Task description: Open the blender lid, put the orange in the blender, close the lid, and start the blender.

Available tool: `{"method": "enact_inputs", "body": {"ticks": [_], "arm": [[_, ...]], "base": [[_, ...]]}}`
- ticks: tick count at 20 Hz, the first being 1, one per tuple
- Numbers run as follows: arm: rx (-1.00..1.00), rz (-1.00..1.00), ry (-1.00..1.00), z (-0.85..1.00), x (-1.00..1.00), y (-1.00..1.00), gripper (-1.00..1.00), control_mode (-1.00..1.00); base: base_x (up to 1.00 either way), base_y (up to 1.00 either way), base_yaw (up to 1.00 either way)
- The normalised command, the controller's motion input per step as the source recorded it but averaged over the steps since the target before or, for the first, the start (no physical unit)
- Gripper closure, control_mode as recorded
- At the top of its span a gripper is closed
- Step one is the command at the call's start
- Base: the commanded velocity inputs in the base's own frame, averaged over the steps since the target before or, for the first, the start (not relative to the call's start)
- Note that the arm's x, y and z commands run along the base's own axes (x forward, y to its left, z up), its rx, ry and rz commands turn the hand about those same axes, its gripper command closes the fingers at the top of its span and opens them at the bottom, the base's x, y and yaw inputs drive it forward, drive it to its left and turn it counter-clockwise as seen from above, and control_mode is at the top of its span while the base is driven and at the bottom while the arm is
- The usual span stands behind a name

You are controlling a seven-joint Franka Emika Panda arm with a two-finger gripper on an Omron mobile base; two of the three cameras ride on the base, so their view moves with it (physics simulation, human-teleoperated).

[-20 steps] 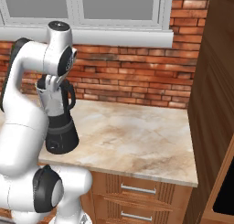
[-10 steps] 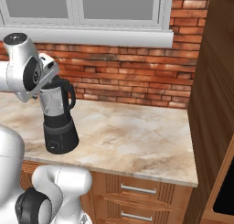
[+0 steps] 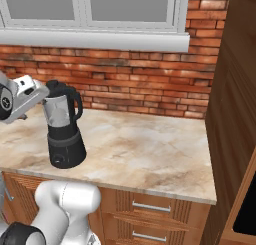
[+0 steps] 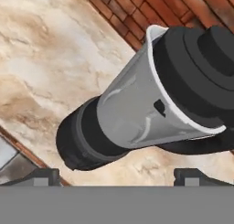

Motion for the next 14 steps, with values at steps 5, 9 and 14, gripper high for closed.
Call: {"method": "enact_inputs", "body": {"ticks": [5,9,14], "arm": [[0.00,-0.37,-0.19,-0.30,-0.13,0.16,-1.00,-1.00],[0.00,-0.35,-0.23,-0.40,-0.13,0.09,-1.00,-1.00],[0.00,-0.34,-0.27,-0.41,-0.02,0.13,-1.00,-1.00]], "base": [[0.00,0.00,0.00],[0.00,0.00,0.00],[0.00,0.00,0.00]]}}
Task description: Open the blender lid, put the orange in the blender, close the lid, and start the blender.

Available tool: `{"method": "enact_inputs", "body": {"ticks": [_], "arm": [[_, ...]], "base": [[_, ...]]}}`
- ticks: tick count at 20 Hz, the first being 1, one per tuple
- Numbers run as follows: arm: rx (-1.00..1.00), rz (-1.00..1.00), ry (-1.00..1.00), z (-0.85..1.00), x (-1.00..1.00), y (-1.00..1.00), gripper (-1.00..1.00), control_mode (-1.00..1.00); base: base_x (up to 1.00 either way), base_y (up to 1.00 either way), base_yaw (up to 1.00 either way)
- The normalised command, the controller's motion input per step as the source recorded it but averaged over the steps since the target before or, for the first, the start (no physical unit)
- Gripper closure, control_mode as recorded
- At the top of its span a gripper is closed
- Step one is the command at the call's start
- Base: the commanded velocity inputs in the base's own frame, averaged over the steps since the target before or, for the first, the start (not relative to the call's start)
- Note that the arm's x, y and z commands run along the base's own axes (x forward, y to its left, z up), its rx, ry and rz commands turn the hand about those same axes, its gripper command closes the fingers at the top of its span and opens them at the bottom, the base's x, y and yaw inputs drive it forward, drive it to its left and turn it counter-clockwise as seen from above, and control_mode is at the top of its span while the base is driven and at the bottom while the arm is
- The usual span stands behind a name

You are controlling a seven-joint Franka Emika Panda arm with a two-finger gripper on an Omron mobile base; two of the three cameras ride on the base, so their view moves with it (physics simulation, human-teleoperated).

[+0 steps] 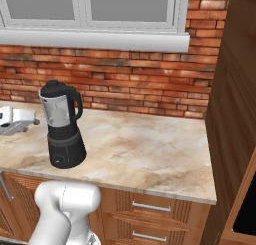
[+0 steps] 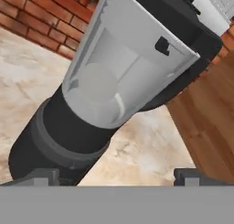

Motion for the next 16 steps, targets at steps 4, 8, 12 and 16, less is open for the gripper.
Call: {"method": "enact_inputs", "body": {"ticks": [4,8,12,16], "arm": [[0.00,-0.36,-0.29,-0.46,-0.01,0.02,-1.00,-1.00],[0.00,-0.34,-0.19,-0.33,0.01,0.00,-1.00,-1.00],[0.06,-0.31,-0.19,-0.27,-0.01,-0.01,-1.00,-1.00],[0.15,-0.22,-0.16,-0.28,-0.19,-0.02,-1.00,-1.00]], "base": [[0.00,0.00,0.00],[0.00,0.00,0.00],[0.00,0.00,0.00],[0.00,0.00,0.00]]}}
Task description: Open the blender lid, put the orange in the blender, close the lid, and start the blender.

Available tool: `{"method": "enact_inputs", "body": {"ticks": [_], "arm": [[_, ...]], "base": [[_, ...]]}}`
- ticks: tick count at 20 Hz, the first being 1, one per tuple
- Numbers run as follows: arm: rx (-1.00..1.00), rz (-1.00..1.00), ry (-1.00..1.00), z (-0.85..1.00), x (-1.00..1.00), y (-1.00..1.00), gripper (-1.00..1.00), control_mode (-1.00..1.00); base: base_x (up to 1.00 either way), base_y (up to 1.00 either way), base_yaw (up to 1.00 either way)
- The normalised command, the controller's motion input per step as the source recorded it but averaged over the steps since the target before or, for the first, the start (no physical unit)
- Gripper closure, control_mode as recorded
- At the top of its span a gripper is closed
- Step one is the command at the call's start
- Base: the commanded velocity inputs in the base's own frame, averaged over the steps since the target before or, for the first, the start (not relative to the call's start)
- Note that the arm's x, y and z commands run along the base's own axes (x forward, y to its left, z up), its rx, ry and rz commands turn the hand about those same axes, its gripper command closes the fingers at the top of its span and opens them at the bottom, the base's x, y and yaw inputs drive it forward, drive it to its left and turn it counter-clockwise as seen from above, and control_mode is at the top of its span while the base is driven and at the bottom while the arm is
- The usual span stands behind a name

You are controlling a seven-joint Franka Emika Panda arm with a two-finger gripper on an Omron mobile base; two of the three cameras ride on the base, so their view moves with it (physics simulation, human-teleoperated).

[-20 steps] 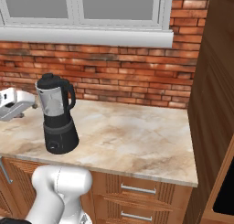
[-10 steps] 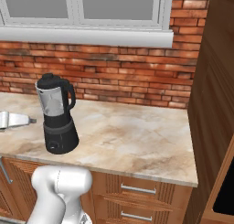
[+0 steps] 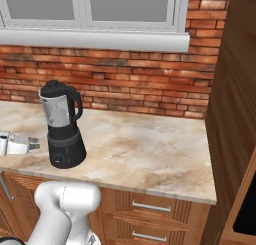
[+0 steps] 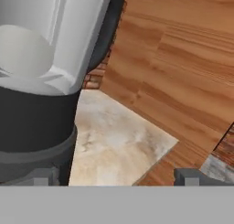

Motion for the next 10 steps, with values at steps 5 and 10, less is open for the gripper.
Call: {"method": "enact_inputs", "body": {"ticks": [5,10], "arm": [[0.14,-0.07,-0.17,-0.30,-0.39,-0.23,-1.00,-1.00],[0.05,0.00,-0.23,-0.30,-0.13,-0.31,-1.00,-1.00]], "base": [[0.00,0.00,0.00],[0.00,0.00,0.00]]}}
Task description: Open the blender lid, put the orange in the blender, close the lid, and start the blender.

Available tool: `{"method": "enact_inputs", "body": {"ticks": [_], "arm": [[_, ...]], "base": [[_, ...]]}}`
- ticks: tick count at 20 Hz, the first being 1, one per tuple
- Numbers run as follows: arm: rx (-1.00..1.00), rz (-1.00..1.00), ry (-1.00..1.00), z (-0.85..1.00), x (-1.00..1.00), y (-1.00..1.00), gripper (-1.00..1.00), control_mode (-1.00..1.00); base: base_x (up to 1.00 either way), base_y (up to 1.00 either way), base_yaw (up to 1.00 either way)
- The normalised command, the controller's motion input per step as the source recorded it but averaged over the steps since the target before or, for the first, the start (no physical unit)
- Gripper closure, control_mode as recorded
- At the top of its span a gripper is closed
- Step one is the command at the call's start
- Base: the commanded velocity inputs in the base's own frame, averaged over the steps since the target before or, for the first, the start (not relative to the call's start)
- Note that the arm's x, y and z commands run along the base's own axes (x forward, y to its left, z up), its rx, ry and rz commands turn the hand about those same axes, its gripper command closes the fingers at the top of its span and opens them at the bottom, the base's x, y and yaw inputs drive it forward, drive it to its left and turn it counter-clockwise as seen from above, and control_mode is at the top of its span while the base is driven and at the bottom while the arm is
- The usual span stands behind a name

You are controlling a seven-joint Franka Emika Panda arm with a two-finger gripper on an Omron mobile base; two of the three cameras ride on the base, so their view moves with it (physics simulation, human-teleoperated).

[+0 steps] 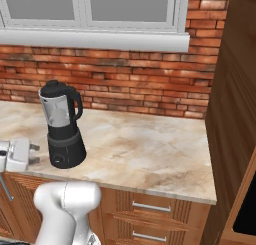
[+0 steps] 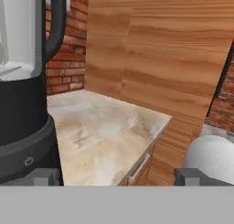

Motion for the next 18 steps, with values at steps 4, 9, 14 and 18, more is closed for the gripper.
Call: {"method": "enact_inputs", "body": {"ticks": [4,9,14,18], "arm": [[0.00,0.00,-0.29,-0.19,0.00,-0.18,-1.00,-1.00],[0.00,0.00,-0.26,-0.11,0.00,-0.11,-1.00,-1.00],[0.02,0.00,-0.15,-0.02,0.02,-0.02,-1.00,-1.00],[0.01,0.00,-0.11,-0.01,0.07,0.00,-1.00,-1.00]], "base": [[0.00,0.00,0.00],[0.00,0.00,0.00],[0.00,0.00,0.00],[0.00,0.00,0.00]]}}
